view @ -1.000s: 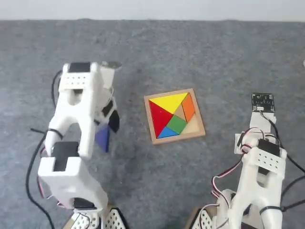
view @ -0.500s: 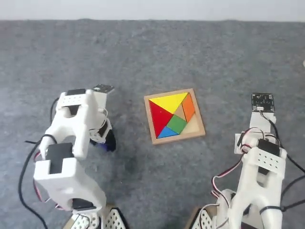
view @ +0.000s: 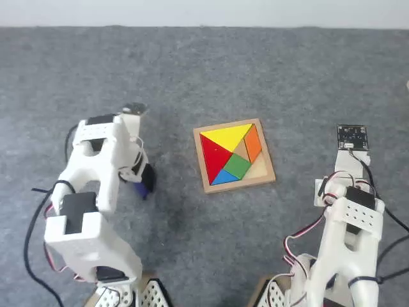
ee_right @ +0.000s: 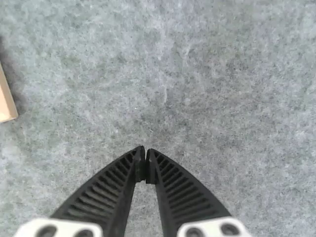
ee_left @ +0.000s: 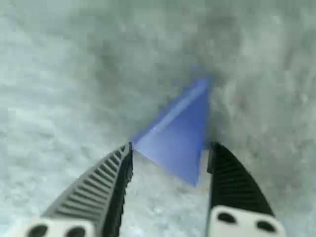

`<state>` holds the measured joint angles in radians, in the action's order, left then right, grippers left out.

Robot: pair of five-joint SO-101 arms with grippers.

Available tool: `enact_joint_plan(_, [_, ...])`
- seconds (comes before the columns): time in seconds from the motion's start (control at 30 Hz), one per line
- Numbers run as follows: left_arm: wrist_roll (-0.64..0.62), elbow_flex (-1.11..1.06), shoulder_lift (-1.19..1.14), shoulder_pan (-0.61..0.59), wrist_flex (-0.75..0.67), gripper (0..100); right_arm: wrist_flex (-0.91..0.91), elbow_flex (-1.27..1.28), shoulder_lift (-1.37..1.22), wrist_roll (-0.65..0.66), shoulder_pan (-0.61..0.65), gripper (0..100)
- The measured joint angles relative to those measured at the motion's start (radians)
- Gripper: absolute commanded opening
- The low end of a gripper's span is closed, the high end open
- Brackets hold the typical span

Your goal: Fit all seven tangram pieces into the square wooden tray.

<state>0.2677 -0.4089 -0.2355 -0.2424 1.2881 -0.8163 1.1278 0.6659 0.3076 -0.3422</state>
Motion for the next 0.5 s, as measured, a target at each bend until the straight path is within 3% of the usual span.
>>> enact_joint_plan(0.5, [0.009,0.058,-0.091,0.040,-0.026,24,0.000,0.000,0.000,0.000,0.000,1.2])
